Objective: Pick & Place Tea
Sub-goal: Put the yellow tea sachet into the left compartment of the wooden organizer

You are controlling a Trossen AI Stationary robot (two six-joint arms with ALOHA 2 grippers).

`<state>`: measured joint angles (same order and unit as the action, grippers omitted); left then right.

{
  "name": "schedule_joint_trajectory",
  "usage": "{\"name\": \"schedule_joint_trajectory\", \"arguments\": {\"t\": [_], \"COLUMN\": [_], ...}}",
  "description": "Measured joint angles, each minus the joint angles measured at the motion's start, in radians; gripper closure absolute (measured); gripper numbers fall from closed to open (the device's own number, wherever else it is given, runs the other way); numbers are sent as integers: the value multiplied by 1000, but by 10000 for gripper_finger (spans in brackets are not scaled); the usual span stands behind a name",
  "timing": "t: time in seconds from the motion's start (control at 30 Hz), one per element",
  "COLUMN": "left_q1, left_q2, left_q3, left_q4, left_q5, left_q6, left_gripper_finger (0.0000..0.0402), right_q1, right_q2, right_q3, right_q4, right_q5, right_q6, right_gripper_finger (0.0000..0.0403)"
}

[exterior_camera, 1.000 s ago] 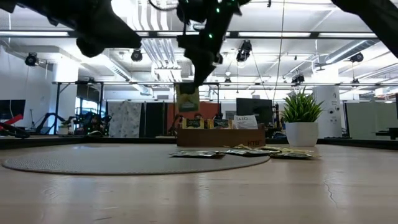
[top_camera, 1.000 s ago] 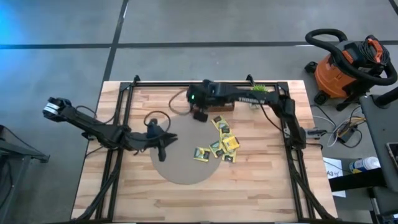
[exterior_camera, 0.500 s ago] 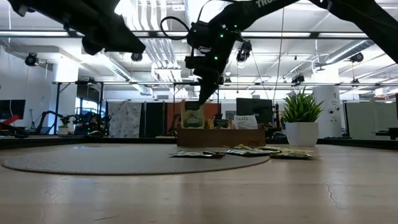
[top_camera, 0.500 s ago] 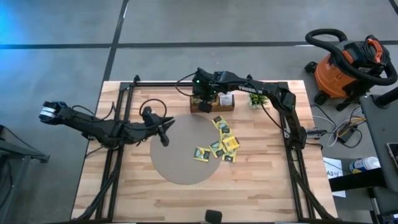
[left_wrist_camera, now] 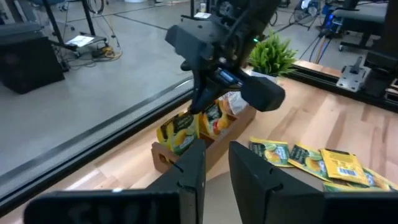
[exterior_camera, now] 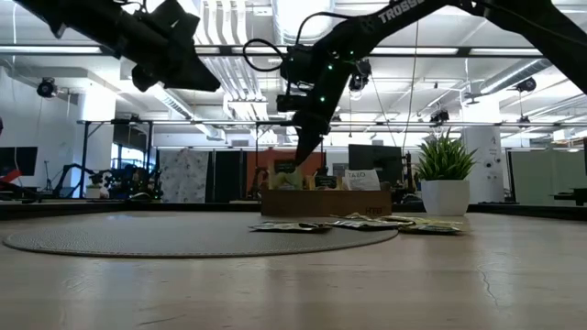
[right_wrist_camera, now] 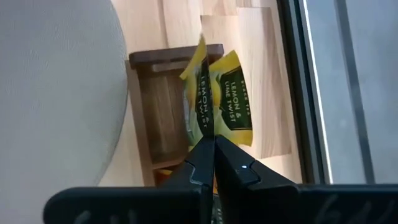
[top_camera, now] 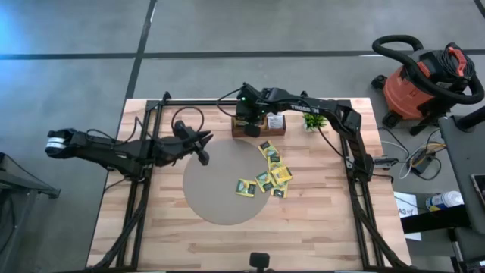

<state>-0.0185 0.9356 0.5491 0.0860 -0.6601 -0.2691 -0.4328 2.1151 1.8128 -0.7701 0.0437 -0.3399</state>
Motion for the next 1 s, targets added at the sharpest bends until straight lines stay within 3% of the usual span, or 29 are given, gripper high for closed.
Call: {"name": "schedule_joint_trajectory", "arguments": {"t": [0.57, 1.0], "left_q1": [39, 38], "left_q2": [0, 0], "left_q3": [0, 0], "left_q4": [0, 1], "left_q5": [2, 3], "left_q6": [-10, -20], "left_gripper_finger": [335, 335], "right_q1": [-4, -7], "right_q2": [-1, -1], "right_q3": [-75, -79], "right_q4": [133, 122], "right_q5": [11, 11], "right_q6": [-83, -82], "right_gripper_finger": [392, 324]}}
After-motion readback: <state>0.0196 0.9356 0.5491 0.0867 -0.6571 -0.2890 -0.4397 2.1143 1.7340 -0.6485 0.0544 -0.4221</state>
